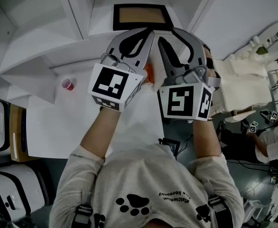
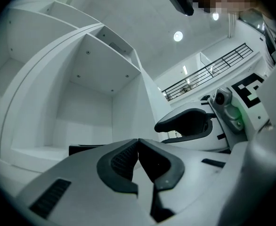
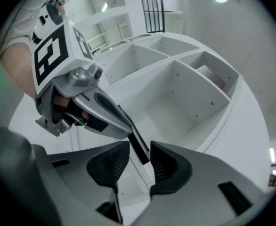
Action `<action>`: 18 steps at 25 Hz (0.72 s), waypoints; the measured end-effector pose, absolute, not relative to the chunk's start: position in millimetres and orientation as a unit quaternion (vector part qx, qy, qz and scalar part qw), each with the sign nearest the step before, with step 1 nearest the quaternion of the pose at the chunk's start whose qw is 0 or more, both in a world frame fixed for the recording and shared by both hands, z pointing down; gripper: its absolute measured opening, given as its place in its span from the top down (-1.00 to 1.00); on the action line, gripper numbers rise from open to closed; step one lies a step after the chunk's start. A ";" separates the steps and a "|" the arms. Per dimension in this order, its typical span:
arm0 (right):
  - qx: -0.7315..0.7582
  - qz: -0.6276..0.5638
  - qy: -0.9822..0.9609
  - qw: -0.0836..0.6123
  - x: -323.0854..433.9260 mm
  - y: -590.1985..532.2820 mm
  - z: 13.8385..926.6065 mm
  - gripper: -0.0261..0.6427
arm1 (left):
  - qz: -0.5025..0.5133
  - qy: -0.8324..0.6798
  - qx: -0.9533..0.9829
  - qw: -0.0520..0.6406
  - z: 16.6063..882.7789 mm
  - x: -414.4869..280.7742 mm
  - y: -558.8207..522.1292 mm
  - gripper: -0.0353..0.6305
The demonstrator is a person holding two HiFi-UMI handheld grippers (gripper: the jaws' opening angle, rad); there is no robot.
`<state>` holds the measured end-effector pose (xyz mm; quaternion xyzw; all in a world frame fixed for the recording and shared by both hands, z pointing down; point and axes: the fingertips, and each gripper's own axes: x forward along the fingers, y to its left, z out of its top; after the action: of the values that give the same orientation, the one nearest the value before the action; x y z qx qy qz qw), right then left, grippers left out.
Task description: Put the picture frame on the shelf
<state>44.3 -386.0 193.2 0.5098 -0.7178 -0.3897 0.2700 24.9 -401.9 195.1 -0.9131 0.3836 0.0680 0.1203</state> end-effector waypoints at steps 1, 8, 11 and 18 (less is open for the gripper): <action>0.514 -0.377 -0.727 0.253 43.7 -384.8 192.8 0.46 | 0.067 0.384 -0.913 0.120 195.3 24.1 -399.0 0.83; 0.537 -0.342 -0.758 0.144 36.6 -368.0 180.0 0.76 | 0.068 0.392 -0.909 0.122 195.0 13.5 -374.6 0.83; 0.540 -0.317 -0.776 0.081 33.0 -356.7 174.6 0.80 | 0.068 0.397 -0.907 0.124 195.4 6.5 -361.5 0.83; 0.540 -0.212 -0.814 -0.041 37.5 -332.1 178.6 0.83 | 0.078 0.411 -0.900 0.126 196.7 -10.9 -333.8 0.83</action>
<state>37.5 -332.1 178.6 0.5397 -0.8136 -0.2125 -0.0410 -10.9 -333.8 196.7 -0.8996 0.4107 0.0783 0.1261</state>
